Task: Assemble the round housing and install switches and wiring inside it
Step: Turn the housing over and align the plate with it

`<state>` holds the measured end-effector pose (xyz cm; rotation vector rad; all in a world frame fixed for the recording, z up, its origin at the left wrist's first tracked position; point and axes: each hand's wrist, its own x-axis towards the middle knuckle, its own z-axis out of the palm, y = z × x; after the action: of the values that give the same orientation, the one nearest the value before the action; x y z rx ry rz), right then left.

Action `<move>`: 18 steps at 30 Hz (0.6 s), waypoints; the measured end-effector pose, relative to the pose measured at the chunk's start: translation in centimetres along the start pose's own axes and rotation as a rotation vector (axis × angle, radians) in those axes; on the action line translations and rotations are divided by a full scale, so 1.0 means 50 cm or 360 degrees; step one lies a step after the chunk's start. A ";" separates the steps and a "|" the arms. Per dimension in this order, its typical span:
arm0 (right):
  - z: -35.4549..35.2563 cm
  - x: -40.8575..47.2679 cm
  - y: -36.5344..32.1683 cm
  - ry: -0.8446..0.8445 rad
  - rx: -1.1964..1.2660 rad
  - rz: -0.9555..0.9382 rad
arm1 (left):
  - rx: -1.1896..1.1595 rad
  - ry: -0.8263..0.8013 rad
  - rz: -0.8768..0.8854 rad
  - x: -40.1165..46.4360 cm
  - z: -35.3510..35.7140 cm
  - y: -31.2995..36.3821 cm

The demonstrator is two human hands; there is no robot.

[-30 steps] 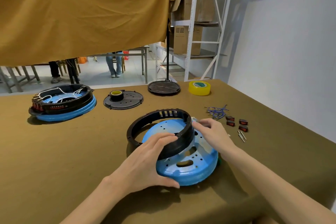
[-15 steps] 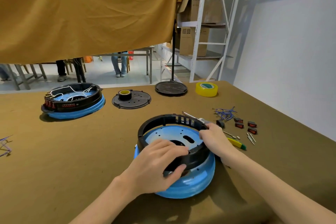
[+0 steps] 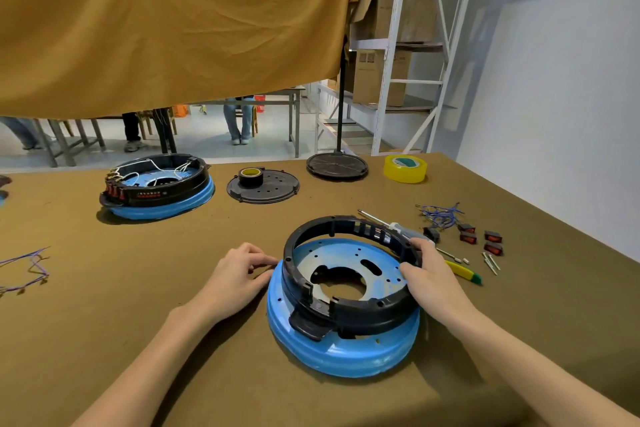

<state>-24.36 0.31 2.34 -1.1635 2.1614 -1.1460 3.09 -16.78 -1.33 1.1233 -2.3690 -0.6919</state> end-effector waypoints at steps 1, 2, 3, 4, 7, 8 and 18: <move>-0.001 -0.003 0.001 0.0008 0.0000 -0.0016 | -0.0050 0.0013 0.0006 0.001 -0.004 0.005; -0.001 -0.006 0.003 0.0011 -0.0002 -0.0035 | -0.0093 0.0029 0.0008 0.001 -0.007 0.007; -0.001 -0.011 0.004 0.0004 -0.0001 -0.0056 | -0.0106 0.0055 0.0008 -0.001 -0.009 0.004; -0.001 -0.015 0.006 -0.0009 0.0002 -0.0074 | -0.0083 0.0092 0.0000 -0.004 -0.009 0.001; -0.002 -0.031 0.012 -0.0038 -0.0007 -0.0158 | -0.0129 0.0304 -0.0055 -0.018 0.002 -0.003; -0.003 -0.036 0.013 -0.0032 -0.0019 -0.0200 | -0.0256 0.0390 -0.0078 -0.022 0.007 0.001; 0.030 -0.074 0.047 0.0178 0.0182 -0.0354 | -0.1152 0.0560 -0.0346 -0.003 0.075 0.064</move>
<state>-22.40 3.38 -0.51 -1.3424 2.0541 -1.4413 -0.81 -13.95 -2.39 1.0545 -1.5125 -1.1868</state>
